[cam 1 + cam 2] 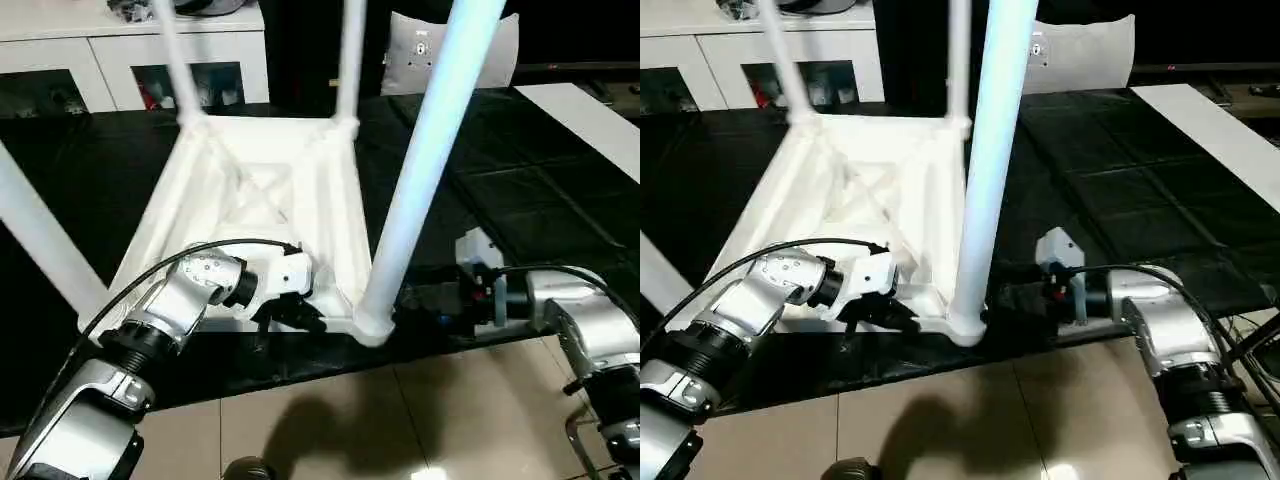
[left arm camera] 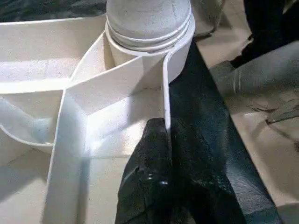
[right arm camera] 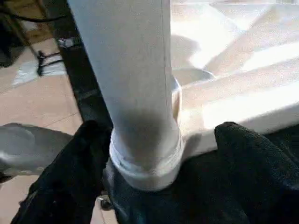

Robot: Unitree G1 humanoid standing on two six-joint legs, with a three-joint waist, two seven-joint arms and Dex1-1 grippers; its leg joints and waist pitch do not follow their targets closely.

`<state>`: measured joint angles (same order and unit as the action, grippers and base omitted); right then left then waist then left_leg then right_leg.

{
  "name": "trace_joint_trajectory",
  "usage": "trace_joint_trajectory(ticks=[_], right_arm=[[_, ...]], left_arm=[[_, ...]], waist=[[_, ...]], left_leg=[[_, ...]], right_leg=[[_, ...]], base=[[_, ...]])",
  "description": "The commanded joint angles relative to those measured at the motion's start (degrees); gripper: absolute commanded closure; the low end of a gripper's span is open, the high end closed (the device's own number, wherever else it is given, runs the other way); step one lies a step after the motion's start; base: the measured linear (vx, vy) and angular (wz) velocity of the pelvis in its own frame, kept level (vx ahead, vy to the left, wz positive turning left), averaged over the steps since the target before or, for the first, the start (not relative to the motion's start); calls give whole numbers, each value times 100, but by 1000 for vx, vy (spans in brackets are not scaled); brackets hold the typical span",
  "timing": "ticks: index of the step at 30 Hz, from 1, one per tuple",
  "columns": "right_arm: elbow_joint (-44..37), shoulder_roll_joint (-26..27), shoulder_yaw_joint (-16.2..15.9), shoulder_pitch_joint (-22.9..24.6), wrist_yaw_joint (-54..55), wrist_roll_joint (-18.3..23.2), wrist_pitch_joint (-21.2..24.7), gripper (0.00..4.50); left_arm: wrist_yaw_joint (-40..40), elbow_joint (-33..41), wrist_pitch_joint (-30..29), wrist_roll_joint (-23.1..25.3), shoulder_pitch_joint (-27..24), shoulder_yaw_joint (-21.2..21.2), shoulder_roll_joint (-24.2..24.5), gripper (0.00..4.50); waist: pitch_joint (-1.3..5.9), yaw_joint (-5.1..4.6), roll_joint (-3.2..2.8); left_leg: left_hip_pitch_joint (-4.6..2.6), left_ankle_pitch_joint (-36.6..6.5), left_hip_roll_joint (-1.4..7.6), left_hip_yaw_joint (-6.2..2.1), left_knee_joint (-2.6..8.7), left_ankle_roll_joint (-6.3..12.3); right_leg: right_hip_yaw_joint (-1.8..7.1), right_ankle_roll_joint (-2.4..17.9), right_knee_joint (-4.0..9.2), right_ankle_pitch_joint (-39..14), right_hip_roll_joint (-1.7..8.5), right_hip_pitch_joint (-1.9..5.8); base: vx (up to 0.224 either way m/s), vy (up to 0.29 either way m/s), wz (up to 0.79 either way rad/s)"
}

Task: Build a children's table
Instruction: Rotate leg to tighten

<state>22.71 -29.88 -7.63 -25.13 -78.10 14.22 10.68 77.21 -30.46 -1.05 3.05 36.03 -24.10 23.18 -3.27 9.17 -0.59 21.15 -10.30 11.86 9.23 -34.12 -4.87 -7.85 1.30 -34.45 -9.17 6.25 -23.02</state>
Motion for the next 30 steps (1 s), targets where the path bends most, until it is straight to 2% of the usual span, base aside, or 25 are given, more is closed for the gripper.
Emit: trace_joint_trajectory(ticks=[1, 4, 8, 15, 17, 19, 21, 23, 24, 25, 26, 27, 30], right_arm=[[13, 22, -96, -91, -115, 103, 22, 102], [85, 96, -160, -103, -324, 152, 83, 129], [72, 119, -168, -121, -479, 260, 254, 174], [46, 99, -177, -122, -565, 360, 440, 221], [8, 132, -107, -102, -429, 393, 517, 234], [-22, 273, 9, -122, 46, 384, 786, 243], [-132, 426, 55, -97, 416, 360, 919, 245], [-33, 908, 161, -260, 1670, 44, 1208, 248], [20, 977, 189, -303, 1854, 6, 1262, 248], [237, 1188, 279, -461, 2416, -109, 1415, 249], [288, 1232, 297, -497, 2535, -134, 1443, 249], [479, 1425, 384, -628, 2967, -176, 1496, 249], [845, 1821, 559, -874, 3761, -203, 1623, 250]], left_arm=[[220, 182, 127, 46, 25, -235, -88, 450], [231, 127, 195, 31, 59, -239, -123, 450], [252, 70, 243, 37, 80, -231, -128, 450], [227, 33, 222, 51, 87, -217, -131, 450], [-6, -29, 111, 90, 115, -158, -196, 450], [-278, -62, -109, 28, 144, -26, -334, 450], [-440, -7, -408, -46, 147, 61, -448, 450], [-1081, 5, -1109, -43, 230, 245, -799, 450], [-1166, 0, -1179, -44, 243, 269, -848, 450], [-1444, -32, -1374, -29, 283, 336, -1001, 450], [-1507, -41, -1415, -22, 292, 349, -1034, 450], [-1711, -105, -1524, 27, 330, 365, -1155, 450], [-2135, -197, -1757, 89, 408, 434, -1415, 450]], waist=[[434, -44, 35], [429, -35, 44], [437, -22, 48], [448, -2, 41], [444, 2, 46], [429, -3, 38], [421, -16, 46], [394, -73, 55], [386, -113, 52], [369, -174, 75], [371, -213, 78], [381, -317, 73], [374, -444, 82]], left_leg=[[-49, -1227, 192, 13, 407, 310], [-60, -1321, 190, 19, 412, 290], [-63, -1241, 191, 24, 411, 287], [-63, -1070, 185, 41, 395, 312], [-64, -1106, 183, 44, 396, 294], [-67, -1150, 178, 45, 405, 251], [-54, -1246, 161, 30, 417, 186], [-58, -1376, 147, 18, 438, 75], [-67, -1417, 147, 18, 443, 20], [-58, -1497, 103, 7, 435, -47], [-28, -1504, 88, -8, 436, -82], [-40, -1591, 70, -17, 419, -80], [15, -1572, 50, -21, 412, -10]], right_leg=[[349, 1099, 403, -1565, 322, 328], [353, 1026, 426, -1767, 320, 321], [371, 990, 415, -1738, 311, 313], [391, 1073, 379, -1486, 300, 309], [391, 1061, 388, -1555, 305, 311], [393, 1042, 404, -1657, 298, 309], [382, 923, 430, -1929, 309, 322], [371, 775, 475, -2315, 308, 304], [374, 754, 474, -2420, 306, 295], [347, 622, 522, -2789, 309, 296], [329, 569, 509, -2912, 307, 324], [299, 391, 590, -3173, 317, 305], [288, 376, 595, -3090, 298, 319]], base=[[0, 0, 0], [0, 0, 0], [0, 0, 0], [0, 0, 0], [0, 0, 0], [0, 0, 0], [0, 0, 0], [0, 0, 0], [-57, -6, -8], [0, 0, 0], [0, 0, 0], [0, 0, 0], [0, 0, 0]])
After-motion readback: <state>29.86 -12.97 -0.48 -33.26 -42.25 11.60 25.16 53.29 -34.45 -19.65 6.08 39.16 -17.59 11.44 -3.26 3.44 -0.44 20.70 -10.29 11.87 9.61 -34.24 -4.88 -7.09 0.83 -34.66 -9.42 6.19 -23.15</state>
